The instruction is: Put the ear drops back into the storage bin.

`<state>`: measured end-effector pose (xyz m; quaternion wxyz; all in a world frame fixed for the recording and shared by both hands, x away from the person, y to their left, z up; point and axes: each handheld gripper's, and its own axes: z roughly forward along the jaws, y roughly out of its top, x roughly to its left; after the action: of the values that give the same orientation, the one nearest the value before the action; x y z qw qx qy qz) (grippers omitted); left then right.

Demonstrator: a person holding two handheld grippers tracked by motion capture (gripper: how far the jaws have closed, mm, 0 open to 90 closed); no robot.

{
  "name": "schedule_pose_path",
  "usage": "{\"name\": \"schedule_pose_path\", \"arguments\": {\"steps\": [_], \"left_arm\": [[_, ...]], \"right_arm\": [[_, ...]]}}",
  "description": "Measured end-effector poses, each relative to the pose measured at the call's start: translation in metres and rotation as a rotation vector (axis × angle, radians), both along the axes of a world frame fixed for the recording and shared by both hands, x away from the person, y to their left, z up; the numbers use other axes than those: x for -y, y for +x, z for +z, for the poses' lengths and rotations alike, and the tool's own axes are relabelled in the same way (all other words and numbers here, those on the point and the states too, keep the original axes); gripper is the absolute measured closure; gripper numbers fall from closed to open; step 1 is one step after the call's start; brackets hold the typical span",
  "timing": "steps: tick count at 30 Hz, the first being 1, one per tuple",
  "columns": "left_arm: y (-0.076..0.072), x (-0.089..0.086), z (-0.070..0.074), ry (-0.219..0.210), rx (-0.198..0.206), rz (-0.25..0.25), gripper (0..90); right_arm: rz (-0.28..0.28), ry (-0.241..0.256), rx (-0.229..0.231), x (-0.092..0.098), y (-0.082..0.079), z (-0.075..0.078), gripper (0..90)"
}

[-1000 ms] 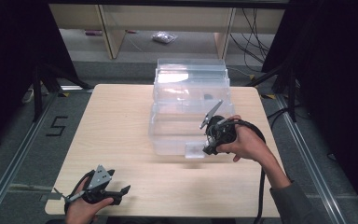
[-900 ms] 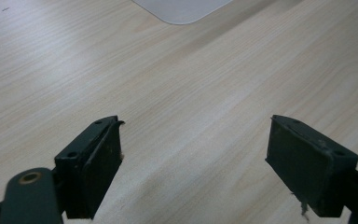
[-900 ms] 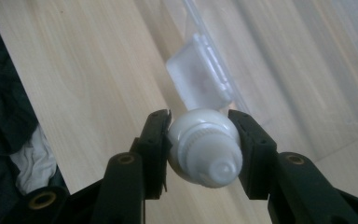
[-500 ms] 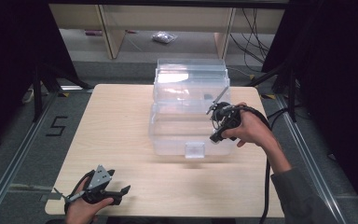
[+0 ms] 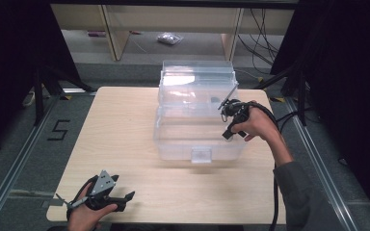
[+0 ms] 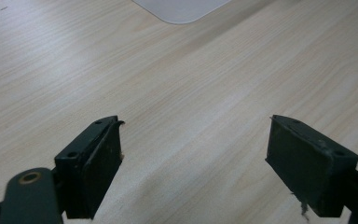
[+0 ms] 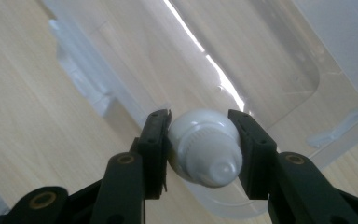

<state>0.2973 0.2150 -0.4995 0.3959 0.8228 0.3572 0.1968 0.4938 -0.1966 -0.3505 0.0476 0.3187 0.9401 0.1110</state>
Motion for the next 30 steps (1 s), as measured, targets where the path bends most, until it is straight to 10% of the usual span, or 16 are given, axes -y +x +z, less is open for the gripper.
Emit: {"name": "schedule_pose_path", "arguments": {"steps": [30], "left_arm": [[0.002, -0.002, 0.001, 0.024, 0.024, -0.016, 17.2]], "right_arm": [[-0.142, -0.139, -0.111, 0.003, 0.042, -0.064, 60.3]]}}
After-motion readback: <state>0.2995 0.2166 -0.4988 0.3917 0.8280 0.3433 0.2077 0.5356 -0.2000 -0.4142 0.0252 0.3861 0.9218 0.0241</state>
